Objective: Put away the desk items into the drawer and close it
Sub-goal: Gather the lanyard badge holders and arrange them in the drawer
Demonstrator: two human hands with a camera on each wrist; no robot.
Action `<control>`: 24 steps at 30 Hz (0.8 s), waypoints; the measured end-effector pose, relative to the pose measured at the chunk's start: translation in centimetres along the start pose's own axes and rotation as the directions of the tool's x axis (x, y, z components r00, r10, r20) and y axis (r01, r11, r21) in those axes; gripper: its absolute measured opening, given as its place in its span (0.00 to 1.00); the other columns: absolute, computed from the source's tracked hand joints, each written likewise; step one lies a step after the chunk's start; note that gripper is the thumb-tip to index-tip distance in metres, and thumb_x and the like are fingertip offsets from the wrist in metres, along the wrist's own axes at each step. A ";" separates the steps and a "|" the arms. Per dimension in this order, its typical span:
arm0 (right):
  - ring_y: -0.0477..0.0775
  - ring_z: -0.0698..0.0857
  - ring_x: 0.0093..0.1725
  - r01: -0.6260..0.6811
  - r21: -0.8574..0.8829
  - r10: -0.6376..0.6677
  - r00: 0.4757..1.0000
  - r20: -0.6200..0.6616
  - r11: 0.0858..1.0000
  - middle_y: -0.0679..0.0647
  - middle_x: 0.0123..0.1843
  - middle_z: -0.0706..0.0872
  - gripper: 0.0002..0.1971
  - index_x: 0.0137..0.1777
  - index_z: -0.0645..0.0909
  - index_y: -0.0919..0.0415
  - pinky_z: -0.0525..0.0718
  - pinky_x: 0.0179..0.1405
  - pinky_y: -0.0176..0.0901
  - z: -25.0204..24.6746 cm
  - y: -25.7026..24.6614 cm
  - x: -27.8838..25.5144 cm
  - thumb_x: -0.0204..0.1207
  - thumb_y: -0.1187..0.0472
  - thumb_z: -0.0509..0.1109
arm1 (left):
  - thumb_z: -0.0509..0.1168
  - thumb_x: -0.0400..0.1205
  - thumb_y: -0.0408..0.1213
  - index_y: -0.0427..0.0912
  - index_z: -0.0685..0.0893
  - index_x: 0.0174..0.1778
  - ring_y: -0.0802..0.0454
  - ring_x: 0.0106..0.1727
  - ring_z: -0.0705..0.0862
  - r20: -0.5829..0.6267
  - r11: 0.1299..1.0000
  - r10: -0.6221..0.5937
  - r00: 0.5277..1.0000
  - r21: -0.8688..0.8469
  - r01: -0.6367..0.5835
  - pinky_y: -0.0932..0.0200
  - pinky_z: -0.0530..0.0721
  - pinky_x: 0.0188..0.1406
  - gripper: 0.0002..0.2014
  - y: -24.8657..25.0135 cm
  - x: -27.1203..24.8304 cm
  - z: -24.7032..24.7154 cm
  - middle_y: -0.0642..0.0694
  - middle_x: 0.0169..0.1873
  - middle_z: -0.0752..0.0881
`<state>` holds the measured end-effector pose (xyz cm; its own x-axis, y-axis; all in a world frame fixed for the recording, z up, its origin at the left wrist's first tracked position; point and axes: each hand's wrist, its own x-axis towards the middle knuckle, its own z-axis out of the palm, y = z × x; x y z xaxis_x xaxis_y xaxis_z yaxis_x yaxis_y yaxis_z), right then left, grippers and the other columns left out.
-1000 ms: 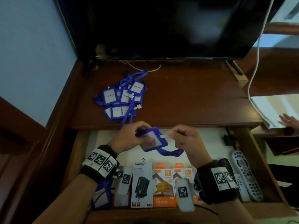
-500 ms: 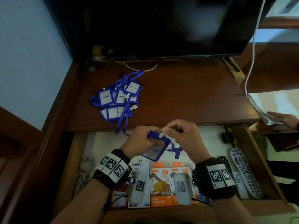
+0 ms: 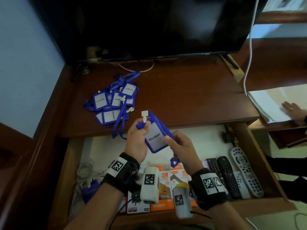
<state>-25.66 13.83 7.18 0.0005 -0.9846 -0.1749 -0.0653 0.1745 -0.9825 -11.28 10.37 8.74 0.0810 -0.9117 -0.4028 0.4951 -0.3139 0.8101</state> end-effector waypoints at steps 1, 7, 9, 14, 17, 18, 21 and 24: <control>0.42 0.67 0.23 -0.001 -0.011 0.001 1.000 0.002 1.000 0.52 0.28 0.69 0.12 0.39 0.72 0.63 0.66 0.21 0.33 0.0 0.2 0.1 0.79 0.60 0.70 | 0.62 0.84 0.35 0.42 0.78 0.52 0.49 0.35 0.85 -0.016 0.999 -0.013 1.000 -0.035 0.012 0.50 0.87 0.35 0.03 -0.2 0.0 -0.2 0.43 0.39 0.84; 0.40 0.70 0.24 -0.012 -0.099 0.017 0.998 0.054 0.995 0.51 0.29 0.74 0.13 0.42 0.72 0.66 0.66 0.23 0.32 0.7 0.5 0.2 0.80 0.57 0.70 | 0.60 0.84 0.37 0.40 0.77 0.58 0.44 0.45 0.85 -0.033 0.987 -0.041 0.999 -0.155 0.035 0.41 0.84 0.50 0.08 -0.7 -0.5 -1.1 0.41 0.43 0.85; 0.43 0.69 0.26 0.014 -0.138 -0.001 0.995 0.096 0.990 0.48 0.28 0.72 0.15 0.36 0.73 0.62 0.66 0.27 0.35 0.9 0.4 0.1 0.79 0.55 0.70 | 0.60 0.85 0.37 0.39 0.77 0.64 0.41 0.50 0.84 -0.044 0.983 -0.057 0.997 -0.175 0.048 0.38 0.83 0.53 0.13 -0.5 -0.5 -1.2 0.38 0.48 0.85; 0.43 0.68 0.24 0.028 -0.160 -0.008 0.993 0.121 0.987 0.47 0.25 0.71 0.16 0.43 0.79 0.73 0.67 0.27 0.36 1.3 0.0 0.3 0.82 0.56 0.67 | 0.60 0.85 0.35 0.38 0.77 0.62 0.42 0.50 0.84 -0.085 0.975 -0.069 0.994 -0.215 0.050 0.39 0.83 0.55 0.11 -0.5 -0.2 -1.4 0.38 0.48 0.84; 0.42 0.67 0.22 0.022 -0.149 -0.010 0.997 0.080 0.989 0.43 0.22 0.70 0.16 0.42 0.80 0.75 0.66 0.25 0.34 0.8 -0.4 0.7 0.82 0.59 0.67 | 0.62 0.84 0.31 0.38 0.80 0.51 0.44 0.48 0.84 -0.045 0.973 -0.083 0.995 -0.221 0.072 0.41 0.83 0.54 0.03 -0.3 0.1 -2.1 0.39 0.46 0.84; 0.43 0.66 0.22 0.008 -0.114 0.000 0.998 0.068 0.993 0.44 0.22 0.70 0.15 0.41 0.80 0.75 0.66 0.24 0.35 0.5 -0.6 0.9 0.82 0.61 0.67 | 0.62 0.83 0.30 0.38 0.81 0.48 0.42 0.49 0.85 -0.011 0.972 -0.105 0.994 -0.213 0.101 0.40 0.84 0.54 0.03 0.0 0.1 -2.3 0.39 0.46 0.85; 0.46 0.63 0.22 -0.058 0.037 0.056 0.997 0.061 0.998 0.49 0.22 0.69 0.13 0.35 0.81 0.64 0.62 0.23 0.37 -0.5 -1.4 1.2 0.81 0.64 0.67 | 0.65 0.79 0.26 0.35 0.83 0.49 0.42 0.48 0.89 0.116 0.971 -0.162 0.980 -0.159 0.180 0.49 0.89 0.40 0.06 1.1 -0.1 -3.1 0.38 0.47 0.89; 0.48 0.68 0.24 -0.083 0.078 0.076 0.993 0.092 0.994 0.51 0.26 0.77 0.11 0.36 0.84 0.59 0.63 0.23 0.35 -1.5 -2.0 1.2 0.80 0.64 0.68 | 0.70 0.70 0.25 0.29 0.82 0.52 0.43 0.47 0.88 0.240 0.979 -0.205 0.949 0.065 0.195 0.51 0.89 0.42 0.14 2.1 0.0 -4.6 0.36 0.46 0.89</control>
<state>-27.02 12.23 9.04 0.0874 -0.9633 -0.2539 0.0125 0.2559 -0.9666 -6.27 10.90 8.45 -0.2324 -0.8646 -0.4456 0.4444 -0.5019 0.7421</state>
